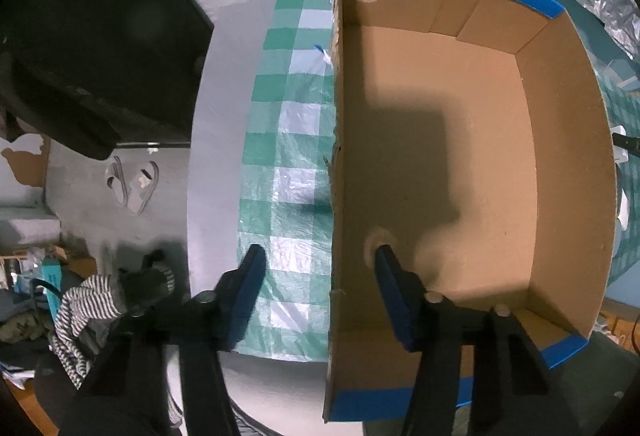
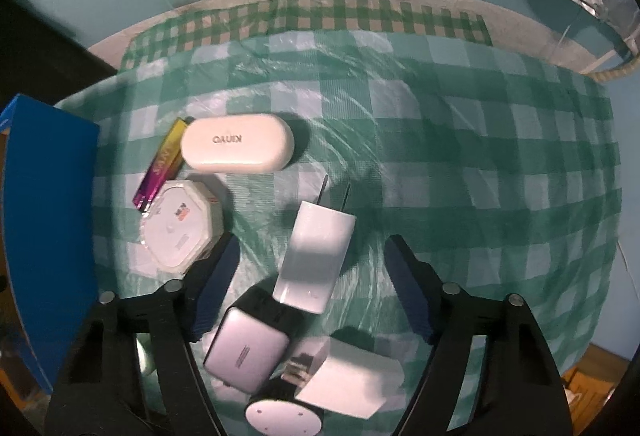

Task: Organize rigid objects
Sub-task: 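Lower the right gripper onto the white charger plug and close it, then carry the white charger plug into the box and open the right gripper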

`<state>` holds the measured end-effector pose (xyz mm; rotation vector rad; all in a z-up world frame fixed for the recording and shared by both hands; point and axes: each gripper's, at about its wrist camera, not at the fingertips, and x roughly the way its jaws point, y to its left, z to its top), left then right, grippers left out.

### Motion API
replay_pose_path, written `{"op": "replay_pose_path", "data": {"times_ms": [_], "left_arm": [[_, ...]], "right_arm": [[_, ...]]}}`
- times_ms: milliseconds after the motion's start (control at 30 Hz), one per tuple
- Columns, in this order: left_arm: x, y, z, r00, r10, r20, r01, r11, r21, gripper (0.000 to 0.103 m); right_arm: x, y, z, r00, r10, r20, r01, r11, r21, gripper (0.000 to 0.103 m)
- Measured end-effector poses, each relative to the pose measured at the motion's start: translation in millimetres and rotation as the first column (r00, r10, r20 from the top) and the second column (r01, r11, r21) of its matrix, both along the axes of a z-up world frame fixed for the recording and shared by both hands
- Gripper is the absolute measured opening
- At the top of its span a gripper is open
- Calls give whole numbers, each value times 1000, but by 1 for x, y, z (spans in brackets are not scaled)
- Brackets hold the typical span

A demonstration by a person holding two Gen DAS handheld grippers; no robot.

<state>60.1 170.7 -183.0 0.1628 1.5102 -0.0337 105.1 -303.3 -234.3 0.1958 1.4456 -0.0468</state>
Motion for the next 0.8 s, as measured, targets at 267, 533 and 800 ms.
{"op": "replay_pose_path", "data": {"times_ms": [267,533,800], "left_arm": [[2,-1,-9,999,21,-26,-22,998,-51,30],[1,-1,-17,998,33,-59,-35,998,-46,17],[-1,-2,-15,998,34,-52,-37,998,-48,11]], "right_arm": [[7,-1,-19,999,-15,-35,16,1000,19,52],[9,-2,-23,999,-26,-26,26,1000,0,27],[7,-5,-16,999,-25,-25,24,1000,-15,26]]}}
